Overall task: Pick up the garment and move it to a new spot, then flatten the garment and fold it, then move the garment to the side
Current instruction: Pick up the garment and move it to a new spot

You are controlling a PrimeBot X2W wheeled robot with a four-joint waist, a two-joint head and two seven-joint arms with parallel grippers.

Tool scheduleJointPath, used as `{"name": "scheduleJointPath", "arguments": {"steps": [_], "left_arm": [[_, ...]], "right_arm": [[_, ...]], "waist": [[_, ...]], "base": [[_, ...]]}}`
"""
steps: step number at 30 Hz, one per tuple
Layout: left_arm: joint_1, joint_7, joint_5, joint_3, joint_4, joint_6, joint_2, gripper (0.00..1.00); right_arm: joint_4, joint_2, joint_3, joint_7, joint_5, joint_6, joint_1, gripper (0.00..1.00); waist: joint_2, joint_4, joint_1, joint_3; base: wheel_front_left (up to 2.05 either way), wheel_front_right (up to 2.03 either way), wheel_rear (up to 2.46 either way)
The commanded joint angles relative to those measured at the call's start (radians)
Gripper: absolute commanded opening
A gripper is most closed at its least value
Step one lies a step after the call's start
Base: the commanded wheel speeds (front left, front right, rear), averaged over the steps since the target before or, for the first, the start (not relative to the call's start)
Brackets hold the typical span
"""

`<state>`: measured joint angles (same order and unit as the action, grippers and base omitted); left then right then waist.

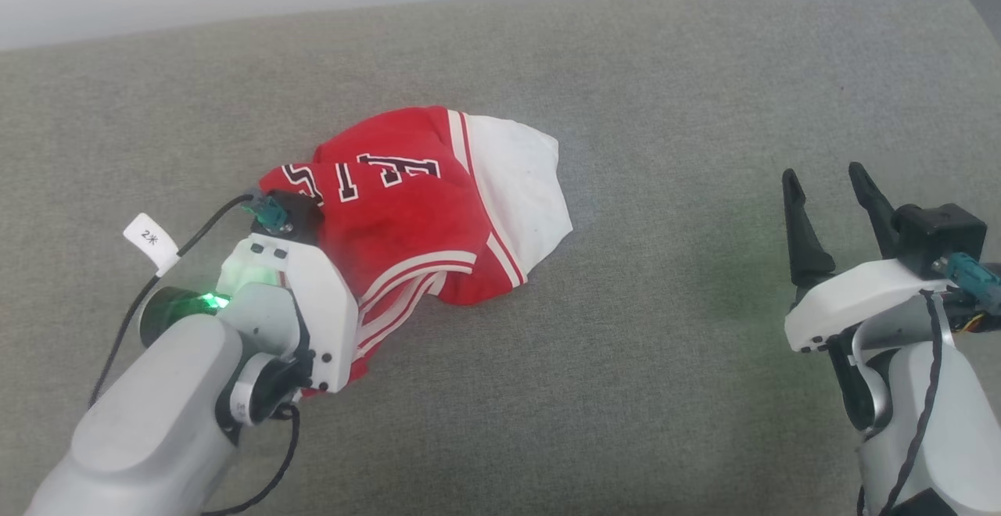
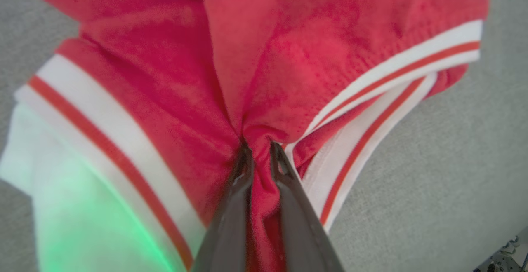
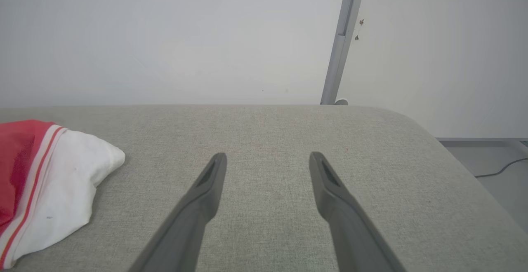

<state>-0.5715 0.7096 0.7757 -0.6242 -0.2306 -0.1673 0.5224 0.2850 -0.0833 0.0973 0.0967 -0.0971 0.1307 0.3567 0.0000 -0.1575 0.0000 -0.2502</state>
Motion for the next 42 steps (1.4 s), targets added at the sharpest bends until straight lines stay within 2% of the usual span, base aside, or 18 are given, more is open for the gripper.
{"name": "scheduleJointPath", "arguments": {"steps": [1, 3, 4, 9, 17, 31, 39, 42], "left_arm": [[-0.017, -0.014, 0.011, -0.002, -0.030, 0.020, -0.015, 0.23], [-0.029, -0.034, 0.027, 0.010, -0.051, 0.033, -0.030, 0.60], [-0.035, -0.046, 0.031, 0.015, -0.058, 0.040, -0.036, 1.00], [-0.036, -0.103, 0.062, 0.047, -0.067, 0.068, -0.043, 1.00], [0.025, -0.247, 0.051, 0.110, -0.007, 0.077, 0.000, 1.00], [0.301, -0.719, 0.037, 0.308, 0.050, 0.081, 0.100, 1.00], [0.468, -0.882, 0.059, 0.385, 0.046, 0.088, 0.126, 1.00], [0.508, -0.917, 0.074, 0.416, 0.047, 0.083, 0.116, 1.00]], "right_arm": [[0.007, -0.009, -0.005, 0.006, -0.008, 0.000, 0.014, 1.00], [0.014, -0.013, -0.011, 0.004, -0.009, 0.000, 0.014, 1.00], [0.017, -0.017, -0.012, 0.003, -0.009, 0.000, 0.012, 1.00], [0.034, -0.038, -0.015, 0.003, -0.018, 0.000, -0.003, 1.00], [0.041, -0.060, -0.010, -0.005, -0.030, 0.000, -0.039, 1.00], [0.027, -0.086, 0.022, -0.014, -0.062, 0.000, -0.138, 1.00], [0.011, -0.074, 0.057, -0.009, -0.062, 0.000, -0.174, 1.00], [0.012, -0.066, 0.058, -0.008, -0.061, 0.000, -0.180, 1.00]], "waist": [[0.0000, 0.009, 0.0000, 0.012], [0.0000, 0.017, 0.0000, 0.025], [0.0000, 0.022, 0.0000, 0.034], [0.0000, 0.050, 0.0000, 0.084], [0.0000, 0.092, 0.0000, 0.163], [0.0000, 0.156, 0.0000, 0.253], [0.0000, 0.173, 0.0000, 0.261], [0.0000, 0.177, 0.0000, 0.263]], "base": [[0.00, 0.00, 0.00], [0.00, 0.00, 0.00], [0.00, 0.00, 0.00], [0.00, 0.00, 0.00], [0.00, 0.00, 0.00], [0.00, 0.00, 0.00], [0.00, 0.00, 0.00], [0.00, 0.00, 0.00]]}}
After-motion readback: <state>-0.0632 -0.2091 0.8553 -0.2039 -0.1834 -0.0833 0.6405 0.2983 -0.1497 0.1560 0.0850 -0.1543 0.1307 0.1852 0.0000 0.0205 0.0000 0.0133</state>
